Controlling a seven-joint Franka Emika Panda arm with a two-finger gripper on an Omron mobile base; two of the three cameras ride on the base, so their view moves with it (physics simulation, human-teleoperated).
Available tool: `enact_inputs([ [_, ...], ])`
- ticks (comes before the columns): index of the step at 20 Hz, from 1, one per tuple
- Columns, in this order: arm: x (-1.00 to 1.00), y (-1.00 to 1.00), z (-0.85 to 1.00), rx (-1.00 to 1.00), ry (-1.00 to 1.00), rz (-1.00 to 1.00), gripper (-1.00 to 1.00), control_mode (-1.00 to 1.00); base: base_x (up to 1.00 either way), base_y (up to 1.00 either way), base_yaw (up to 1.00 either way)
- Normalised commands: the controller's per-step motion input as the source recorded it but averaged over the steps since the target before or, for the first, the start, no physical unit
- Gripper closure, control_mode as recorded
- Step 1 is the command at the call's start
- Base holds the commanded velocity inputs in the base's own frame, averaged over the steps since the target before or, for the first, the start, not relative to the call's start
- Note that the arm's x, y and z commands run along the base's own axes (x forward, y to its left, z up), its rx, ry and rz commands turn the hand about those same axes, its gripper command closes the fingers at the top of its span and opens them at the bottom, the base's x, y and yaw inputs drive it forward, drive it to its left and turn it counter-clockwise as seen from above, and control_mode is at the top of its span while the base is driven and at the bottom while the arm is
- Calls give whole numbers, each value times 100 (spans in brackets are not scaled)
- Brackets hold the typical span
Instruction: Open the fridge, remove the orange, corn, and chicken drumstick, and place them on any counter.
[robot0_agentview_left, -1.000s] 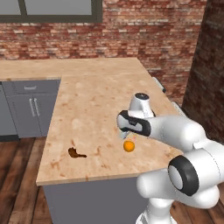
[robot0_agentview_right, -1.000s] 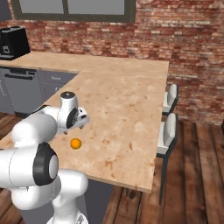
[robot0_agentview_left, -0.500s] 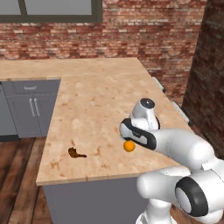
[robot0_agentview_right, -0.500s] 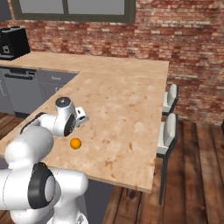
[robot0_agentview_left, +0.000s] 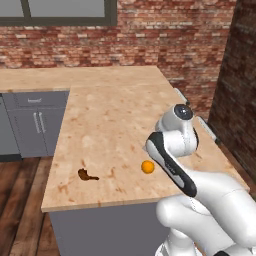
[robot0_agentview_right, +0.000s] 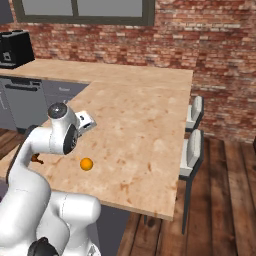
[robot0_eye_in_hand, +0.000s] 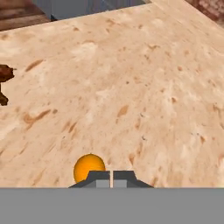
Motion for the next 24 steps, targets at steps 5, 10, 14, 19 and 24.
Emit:
enact_inputs([
  [5, -70, -21, 100, 3, 6, -17, 100, -100, 0, 0, 0],
  [10, -66, -24, 100, 11, 10, -29, 100, -100, 0, 0, 0],
  [14, -57, -23, 92, 27, 0, -38, 100, -100, 0, 0, 0],
  [19, -65, -20, 82, 31, -1, -27, 100, -100, 0, 0, 0],
  [24, -78, -1, 23, 0, -29, -11, 100, -100, 0, 0, 0],
])
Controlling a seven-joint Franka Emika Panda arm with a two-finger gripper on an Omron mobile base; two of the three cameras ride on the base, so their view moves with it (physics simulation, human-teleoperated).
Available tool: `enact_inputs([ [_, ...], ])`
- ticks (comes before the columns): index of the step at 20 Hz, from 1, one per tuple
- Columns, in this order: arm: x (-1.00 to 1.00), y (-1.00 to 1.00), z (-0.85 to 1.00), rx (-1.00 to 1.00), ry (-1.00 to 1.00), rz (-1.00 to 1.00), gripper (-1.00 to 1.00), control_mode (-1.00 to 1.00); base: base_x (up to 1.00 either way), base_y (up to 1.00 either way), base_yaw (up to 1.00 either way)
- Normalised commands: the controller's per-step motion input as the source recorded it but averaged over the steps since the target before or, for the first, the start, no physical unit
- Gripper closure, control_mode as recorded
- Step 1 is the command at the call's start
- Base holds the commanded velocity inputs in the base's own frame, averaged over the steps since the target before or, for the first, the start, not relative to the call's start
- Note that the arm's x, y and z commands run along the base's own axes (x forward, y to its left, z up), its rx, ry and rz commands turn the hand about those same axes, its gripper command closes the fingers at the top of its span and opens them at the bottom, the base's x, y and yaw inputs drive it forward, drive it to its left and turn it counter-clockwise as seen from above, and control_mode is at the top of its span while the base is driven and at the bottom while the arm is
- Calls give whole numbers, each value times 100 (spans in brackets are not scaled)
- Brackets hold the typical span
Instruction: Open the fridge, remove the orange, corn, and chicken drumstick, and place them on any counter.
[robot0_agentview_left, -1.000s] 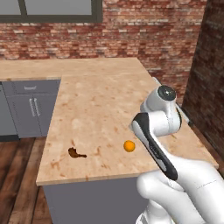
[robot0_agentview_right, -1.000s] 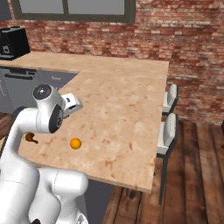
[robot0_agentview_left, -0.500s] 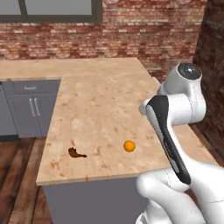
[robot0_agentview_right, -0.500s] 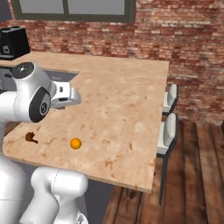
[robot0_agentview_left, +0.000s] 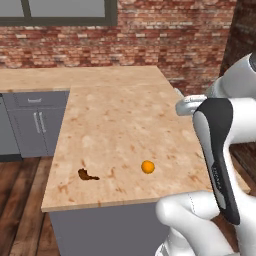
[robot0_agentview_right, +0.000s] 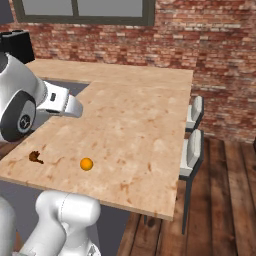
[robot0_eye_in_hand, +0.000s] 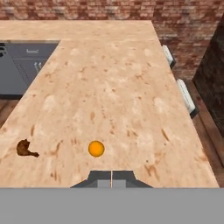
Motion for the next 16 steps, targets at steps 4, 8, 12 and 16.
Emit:
enact_inputs([
  [4, -76, -4, 0, 0, -17, -9, -100, -100, 0, 0, 0],
  [8, -2, -3, 0, 0, 0, 0, -100, -100, 0, 0, 0],
  [12, -8, -2, 0, 0, 4, 2, -100, -100, 0, 0, 0],
  [16, -21, -8, 0, -1, 4, 8, -100, -100, 0, 0, 0],
])
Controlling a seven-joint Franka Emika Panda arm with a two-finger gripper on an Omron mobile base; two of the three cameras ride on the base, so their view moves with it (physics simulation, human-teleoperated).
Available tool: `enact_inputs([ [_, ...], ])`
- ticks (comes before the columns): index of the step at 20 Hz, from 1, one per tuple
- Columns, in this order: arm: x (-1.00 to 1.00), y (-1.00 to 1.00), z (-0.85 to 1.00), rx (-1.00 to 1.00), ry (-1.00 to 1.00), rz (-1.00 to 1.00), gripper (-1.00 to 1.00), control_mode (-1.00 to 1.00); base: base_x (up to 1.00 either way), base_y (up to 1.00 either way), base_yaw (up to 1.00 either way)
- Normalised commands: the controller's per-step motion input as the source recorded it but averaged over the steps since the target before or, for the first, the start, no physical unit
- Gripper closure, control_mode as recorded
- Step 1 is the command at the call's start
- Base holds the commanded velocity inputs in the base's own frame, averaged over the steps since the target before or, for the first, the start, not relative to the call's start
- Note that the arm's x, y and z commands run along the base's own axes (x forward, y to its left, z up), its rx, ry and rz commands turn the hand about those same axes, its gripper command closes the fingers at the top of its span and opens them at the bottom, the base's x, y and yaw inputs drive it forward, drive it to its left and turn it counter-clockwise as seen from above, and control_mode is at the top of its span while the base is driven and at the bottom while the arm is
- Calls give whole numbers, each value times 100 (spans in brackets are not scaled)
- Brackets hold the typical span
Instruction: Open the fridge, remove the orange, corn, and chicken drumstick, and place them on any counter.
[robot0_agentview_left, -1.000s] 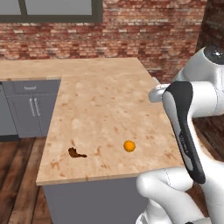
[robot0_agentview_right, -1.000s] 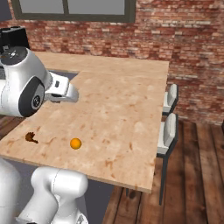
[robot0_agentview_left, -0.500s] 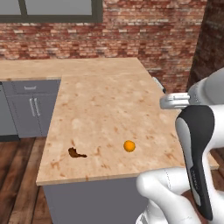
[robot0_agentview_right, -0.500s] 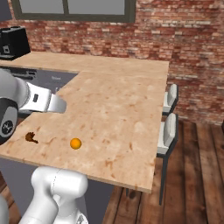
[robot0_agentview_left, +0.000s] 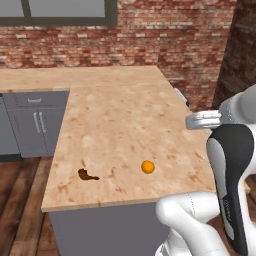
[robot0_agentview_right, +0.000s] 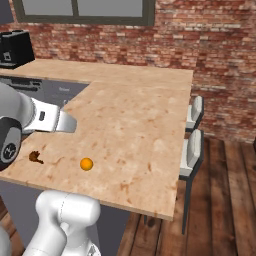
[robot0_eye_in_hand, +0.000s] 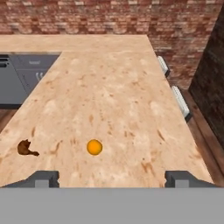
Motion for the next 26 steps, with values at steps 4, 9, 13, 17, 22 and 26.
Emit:
enact_inputs([
  [4, -51, -13, 0, -2, 1, 6, -100, -100, 0, 0, 0],
  [9, -39, -7, 0, -3, 6, 6, -100, -100, 0, 0, 0],
  [13, -9, 0, 0, -2, 4, 1, -100, 100, -23, 14, 6],
  [17, 0, 0, 0, 0, 0, 0, -100, 100, -13, 79, 45],
  [22, 0, 0, 0, 0, 0, 0, -100, 100, -50, 85, 72],
  [26, 0, 0, 0, 0, 0, 0, -100, 100, -46, 93, 81],
])
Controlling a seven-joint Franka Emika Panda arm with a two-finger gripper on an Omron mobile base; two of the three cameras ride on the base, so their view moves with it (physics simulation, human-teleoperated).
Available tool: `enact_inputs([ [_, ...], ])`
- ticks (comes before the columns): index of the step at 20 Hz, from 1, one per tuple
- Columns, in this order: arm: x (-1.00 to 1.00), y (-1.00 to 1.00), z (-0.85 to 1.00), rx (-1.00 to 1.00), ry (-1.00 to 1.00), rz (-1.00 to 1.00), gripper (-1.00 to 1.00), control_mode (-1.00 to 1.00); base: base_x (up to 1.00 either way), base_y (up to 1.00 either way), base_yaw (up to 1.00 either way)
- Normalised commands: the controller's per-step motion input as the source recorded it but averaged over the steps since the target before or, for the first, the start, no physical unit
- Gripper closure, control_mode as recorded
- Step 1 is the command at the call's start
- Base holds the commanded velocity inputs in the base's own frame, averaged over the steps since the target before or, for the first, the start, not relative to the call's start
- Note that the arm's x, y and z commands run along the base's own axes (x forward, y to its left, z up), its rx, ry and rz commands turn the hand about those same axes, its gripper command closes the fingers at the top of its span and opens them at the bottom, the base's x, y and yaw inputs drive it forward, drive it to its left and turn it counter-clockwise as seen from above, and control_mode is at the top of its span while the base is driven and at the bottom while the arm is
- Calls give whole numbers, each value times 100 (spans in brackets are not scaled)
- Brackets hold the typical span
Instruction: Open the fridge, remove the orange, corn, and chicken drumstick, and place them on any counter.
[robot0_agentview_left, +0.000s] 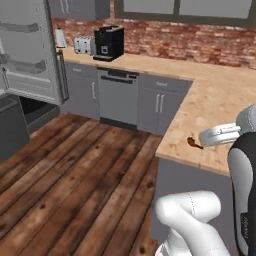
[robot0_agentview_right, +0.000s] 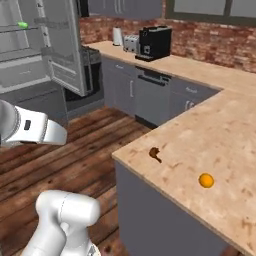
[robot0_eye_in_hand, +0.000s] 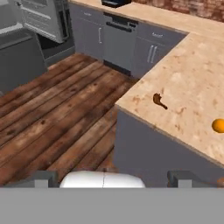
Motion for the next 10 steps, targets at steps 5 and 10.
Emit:
enact_inputs([
  [5, 0, 0, 0, 0, 0, 0, -100, 100, -26, 93, 80],
  [10, 0, 0, 0, 0, 0, 0, -100, 100, 30, 68, 66],
])
